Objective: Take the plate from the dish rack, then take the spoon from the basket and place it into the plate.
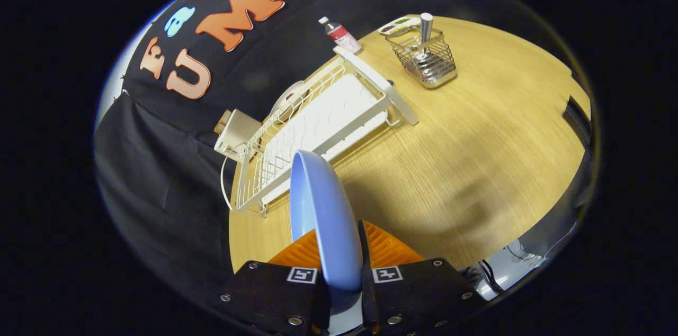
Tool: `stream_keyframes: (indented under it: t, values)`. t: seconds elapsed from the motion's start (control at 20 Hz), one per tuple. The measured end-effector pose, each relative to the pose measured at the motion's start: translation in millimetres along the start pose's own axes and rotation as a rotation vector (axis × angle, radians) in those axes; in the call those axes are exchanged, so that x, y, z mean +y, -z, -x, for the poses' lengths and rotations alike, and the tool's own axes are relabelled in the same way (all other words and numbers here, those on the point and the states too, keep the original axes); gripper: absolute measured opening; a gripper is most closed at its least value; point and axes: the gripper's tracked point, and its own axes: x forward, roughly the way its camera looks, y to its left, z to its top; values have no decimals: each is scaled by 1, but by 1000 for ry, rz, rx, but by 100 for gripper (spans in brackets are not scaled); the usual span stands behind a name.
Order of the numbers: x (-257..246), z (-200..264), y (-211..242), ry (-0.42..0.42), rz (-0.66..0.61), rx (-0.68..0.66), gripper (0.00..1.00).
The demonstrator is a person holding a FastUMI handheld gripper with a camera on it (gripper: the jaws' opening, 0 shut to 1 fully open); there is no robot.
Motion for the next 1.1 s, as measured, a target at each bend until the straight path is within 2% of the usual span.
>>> stream_keyframes:
  t: [0.4,0.75,0.9,1.05,1.1]
  values:
    - [-2,-26,10,-29,-48,44,25]
    - [-22,-20,6,0,-57,61,35]
    - [-33,-13,-4,11,-45,43,45]
    - [-56,2,-27,79,47,-20,74]
    - [-64,7,-38,104,85,-47,79]
